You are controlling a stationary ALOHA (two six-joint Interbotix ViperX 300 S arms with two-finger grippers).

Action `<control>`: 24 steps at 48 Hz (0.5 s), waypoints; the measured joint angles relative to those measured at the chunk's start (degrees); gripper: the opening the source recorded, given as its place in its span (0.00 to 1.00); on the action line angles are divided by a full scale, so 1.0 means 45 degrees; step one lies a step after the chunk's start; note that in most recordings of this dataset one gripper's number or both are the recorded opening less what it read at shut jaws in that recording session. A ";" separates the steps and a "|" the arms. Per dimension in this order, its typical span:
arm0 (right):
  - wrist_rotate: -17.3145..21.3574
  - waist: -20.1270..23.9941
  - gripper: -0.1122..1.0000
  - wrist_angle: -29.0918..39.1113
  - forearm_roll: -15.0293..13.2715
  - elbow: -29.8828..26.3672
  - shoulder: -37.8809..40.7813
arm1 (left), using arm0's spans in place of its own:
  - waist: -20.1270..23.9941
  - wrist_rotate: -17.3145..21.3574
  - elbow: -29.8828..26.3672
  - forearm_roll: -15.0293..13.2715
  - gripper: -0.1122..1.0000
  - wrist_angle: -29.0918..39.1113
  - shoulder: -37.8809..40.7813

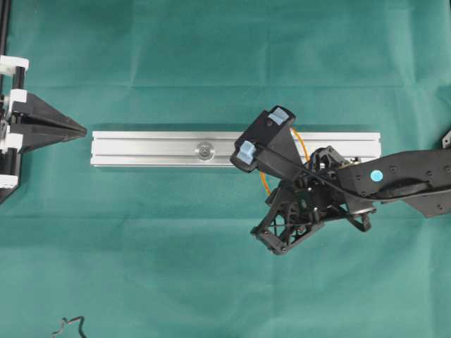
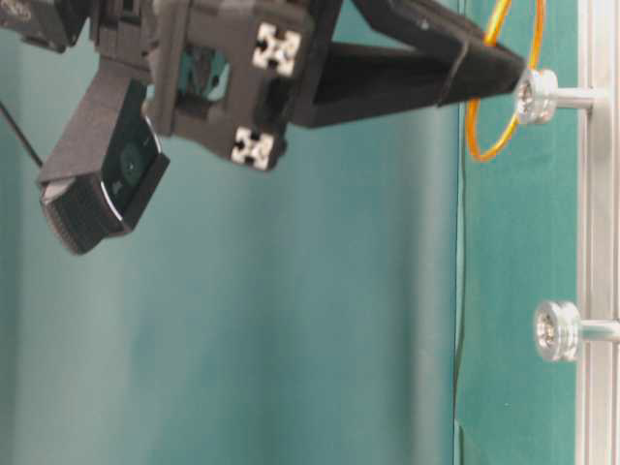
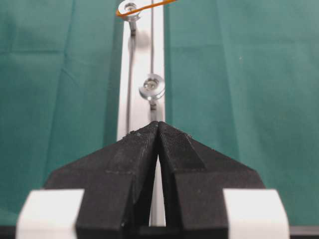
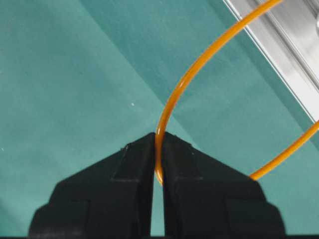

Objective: Hook the rubber onto the shaft.
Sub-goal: 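Rotate the right gripper and stretch the band left toward the left knob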

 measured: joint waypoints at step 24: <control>0.0020 -0.0684 0.15 0.0000 0.0000 -0.1699 0.1172 | 0.0000 -0.0020 0.0000 0.0000 0.10 0.0000 0.0000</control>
